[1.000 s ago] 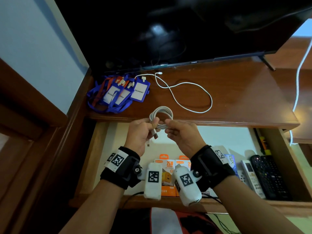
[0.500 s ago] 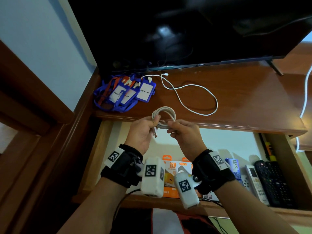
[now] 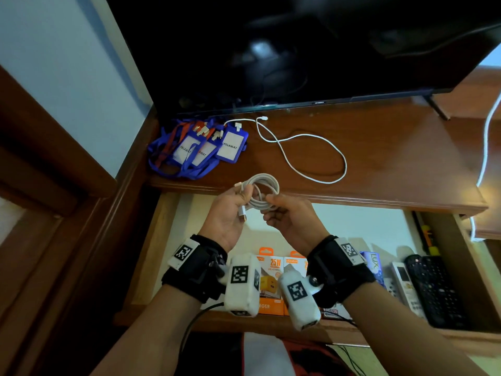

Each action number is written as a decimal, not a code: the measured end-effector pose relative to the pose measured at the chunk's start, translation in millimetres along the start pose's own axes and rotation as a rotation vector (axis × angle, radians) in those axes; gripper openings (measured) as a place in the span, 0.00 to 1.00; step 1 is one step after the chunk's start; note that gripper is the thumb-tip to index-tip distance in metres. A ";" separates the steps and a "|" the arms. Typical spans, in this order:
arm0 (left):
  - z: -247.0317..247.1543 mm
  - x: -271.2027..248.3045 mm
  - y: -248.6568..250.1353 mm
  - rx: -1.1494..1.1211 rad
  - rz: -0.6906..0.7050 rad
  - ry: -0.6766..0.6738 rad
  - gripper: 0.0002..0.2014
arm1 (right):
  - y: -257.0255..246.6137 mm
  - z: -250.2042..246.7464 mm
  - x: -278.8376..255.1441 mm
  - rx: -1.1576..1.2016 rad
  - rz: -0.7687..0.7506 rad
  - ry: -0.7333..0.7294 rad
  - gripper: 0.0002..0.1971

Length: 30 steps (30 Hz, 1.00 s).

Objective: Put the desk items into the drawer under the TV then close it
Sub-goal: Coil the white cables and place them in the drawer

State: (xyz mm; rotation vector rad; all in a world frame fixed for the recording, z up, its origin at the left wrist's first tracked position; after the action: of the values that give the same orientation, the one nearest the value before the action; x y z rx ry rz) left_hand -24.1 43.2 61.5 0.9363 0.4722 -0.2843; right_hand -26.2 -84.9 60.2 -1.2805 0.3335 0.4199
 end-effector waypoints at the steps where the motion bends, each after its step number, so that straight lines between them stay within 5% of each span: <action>1: 0.3 0.6 -1.5 0.009 -0.012 0.001 0.08 | 1.7 -1.0 0.7 0.004 0.013 0.005 0.05; 10: 2.6 0.3 -4.3 0.134 0.013 -0.039 0.06 | 20.9 -3.8 1.5 0.097 0.181 -0.062 0.04; 17: 21.8 -14.3 -9.4 -0.120 -0.129 -0.242 0.19 | 30.2 -5.6 2.2 0.192 0.248 -0.039 0.05; 21: 18.7 -13.8 -14.3 -0.226 -0.224 -0.166 0.23 | 31.1 -13.0 5.0 0.172 0.215 0.047 0.05; 25: -6.6 -6.6 -20.7 -0.085 -0.257 -0.010 0.30 | 22.0 -23.0 5.4 0.109 0.098 0.096 0.04; 30: -15.0 -7.8 -11.3 0.275 -0.060 0.012 0.17 | 20.0 -28.1 3.2 0.008 0.016 0.096 0.10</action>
State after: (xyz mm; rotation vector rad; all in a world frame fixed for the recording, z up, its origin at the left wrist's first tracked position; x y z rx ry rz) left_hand -39.7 49.4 50.0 1.1937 0.4802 -0.4051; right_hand -33.1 -107.2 34.5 -1.2935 0.4261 0.3709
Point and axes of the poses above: each hand's wrist, its own x-axis towards the middle knuckle, its own z-axis out of the palm, y = z × x, the point moved 7 cm from there along x, towards the middle knuckle, and after that the axes turned 7 degrees about -x, right-handed, at the moved point
